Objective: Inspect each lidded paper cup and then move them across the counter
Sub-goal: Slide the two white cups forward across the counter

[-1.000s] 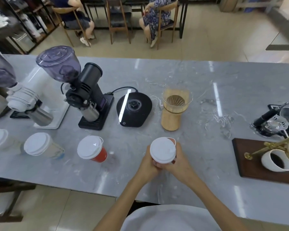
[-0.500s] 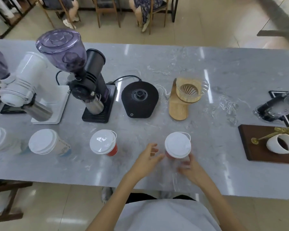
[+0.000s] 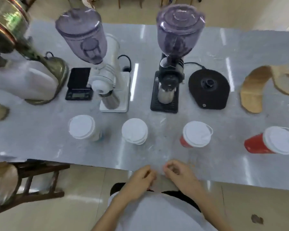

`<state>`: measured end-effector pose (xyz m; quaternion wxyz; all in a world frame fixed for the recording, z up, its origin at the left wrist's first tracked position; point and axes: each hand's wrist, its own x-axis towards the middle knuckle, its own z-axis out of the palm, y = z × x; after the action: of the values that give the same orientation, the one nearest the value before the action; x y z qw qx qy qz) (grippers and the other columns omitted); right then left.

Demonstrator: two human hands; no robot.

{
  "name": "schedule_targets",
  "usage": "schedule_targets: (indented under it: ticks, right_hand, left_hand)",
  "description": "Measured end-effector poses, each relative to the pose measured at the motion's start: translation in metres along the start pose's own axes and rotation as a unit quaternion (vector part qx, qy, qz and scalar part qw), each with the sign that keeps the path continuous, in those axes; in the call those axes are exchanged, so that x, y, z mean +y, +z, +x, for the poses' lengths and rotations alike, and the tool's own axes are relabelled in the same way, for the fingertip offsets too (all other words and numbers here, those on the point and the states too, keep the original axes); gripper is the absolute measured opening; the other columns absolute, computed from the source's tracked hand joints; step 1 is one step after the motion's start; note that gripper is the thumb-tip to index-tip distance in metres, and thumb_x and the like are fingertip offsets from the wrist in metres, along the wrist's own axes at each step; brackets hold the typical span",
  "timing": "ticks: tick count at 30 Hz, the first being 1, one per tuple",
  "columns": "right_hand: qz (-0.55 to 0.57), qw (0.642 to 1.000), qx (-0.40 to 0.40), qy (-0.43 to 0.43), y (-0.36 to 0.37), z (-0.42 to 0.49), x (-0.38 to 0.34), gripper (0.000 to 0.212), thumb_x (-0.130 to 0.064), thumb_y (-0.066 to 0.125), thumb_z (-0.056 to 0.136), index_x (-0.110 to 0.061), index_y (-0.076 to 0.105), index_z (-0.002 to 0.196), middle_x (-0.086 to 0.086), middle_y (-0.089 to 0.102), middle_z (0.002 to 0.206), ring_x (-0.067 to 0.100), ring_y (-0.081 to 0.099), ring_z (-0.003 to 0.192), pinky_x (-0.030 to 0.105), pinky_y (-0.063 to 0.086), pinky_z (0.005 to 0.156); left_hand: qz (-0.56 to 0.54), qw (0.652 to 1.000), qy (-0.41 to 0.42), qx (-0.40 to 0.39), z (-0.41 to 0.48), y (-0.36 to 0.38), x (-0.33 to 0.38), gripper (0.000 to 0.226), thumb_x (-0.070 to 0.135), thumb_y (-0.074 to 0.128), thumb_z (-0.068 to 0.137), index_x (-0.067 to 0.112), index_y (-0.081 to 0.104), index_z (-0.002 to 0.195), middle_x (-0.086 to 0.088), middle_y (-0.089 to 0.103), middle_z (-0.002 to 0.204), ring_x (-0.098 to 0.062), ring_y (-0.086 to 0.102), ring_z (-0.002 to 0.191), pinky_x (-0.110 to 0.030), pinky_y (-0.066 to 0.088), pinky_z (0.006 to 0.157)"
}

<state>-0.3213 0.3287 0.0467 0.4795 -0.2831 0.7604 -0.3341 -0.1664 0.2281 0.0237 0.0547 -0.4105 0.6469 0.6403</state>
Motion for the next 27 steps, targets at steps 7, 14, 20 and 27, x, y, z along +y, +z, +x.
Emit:
schedule_targets:
  ticks: [7, 14, 20, 27]
  right_hand:
    - [-0.107, 0.97, 0.184, -0.115, 0.052, 0.016, -0.077, 0.07, -0.047, 0.08, 0.076, -0.035, 0.046, 0.135, -0.006, 0.052, 0.111, 0.013, 0.054, 0.099, 0.031, 0.051, 0.08]
    - [-0.373, 0.915, 0.094, -0.118, 0.071, 0.065, -0.136, 0.112, -0.067, 0.073, 0.071, -0.047, 0.002, 0.155, 0.008, 0.005, 0.162, 0.034, 0.016, 0.146, 0.052, 0.039, 0.106]
    - [-0.44, 0.892, 0.049, -0.093, 0.08, 0.094, -0.127, 0.095, -0.036, 0.079, 0.077, -0.046, 0.018, 0.149, 0.006, 0.016, 0.156, 0.036, 0.026, 0.136, 0.047, 0.05, 0.09]
    - [-0.397, 0.902, -0.096, -0.14, -0.021, 0.073, -0.15, 0.078, -0.038, 0.073, 0.073, -0.052, 0.03, 0.136, -0.005, 0.03, 0.141, 0.023, 0.035, 0.125, 0.036, 0.046, 0.092]
  left_hand:
    - [0.29, 0.896, 0.177, 0.287, -0.056, -0.158, 0.02, 0.014, 0.046, 0.049, 0.088, 0.041, 0.057, 0.099, 0.022, 0.063, 0.091, -0.002, 0.054, 0.09, -0.014, 0.041, 0.078]
    - [0.431, 0.886, 0.001, 0.173, 0.0, -0.227, 0.032, 0.107, 0.068, 0.067, 0.076, 0.04, 0.002, 0.156, 0.005, -0.004, 0.168, -0.031, -0.013, 0.152, -0.06, 0.01, 0.12]
    - [0.471, 0.866, -0.022, 0.168, 0.023, -0.237, 0.028, 0.076, 0.046, 0.073, 0.075, 0.042, 0.033, 0.14, 0.005, 0.022, 0.155, -0.031, 0.015, 0.14, -0.055, 0.042, 0.098]
    - [0.545, 0.836, -0.005, 0.06, -0.037, -0.208, 0.105, 0.059, 0.044, 0.065, 0.071, 0.048, 0.038, 0.123, 0.015, 0.035, 0.127, -0.014, 0.029, 0.114, -0.032, 0.043, 0.077]
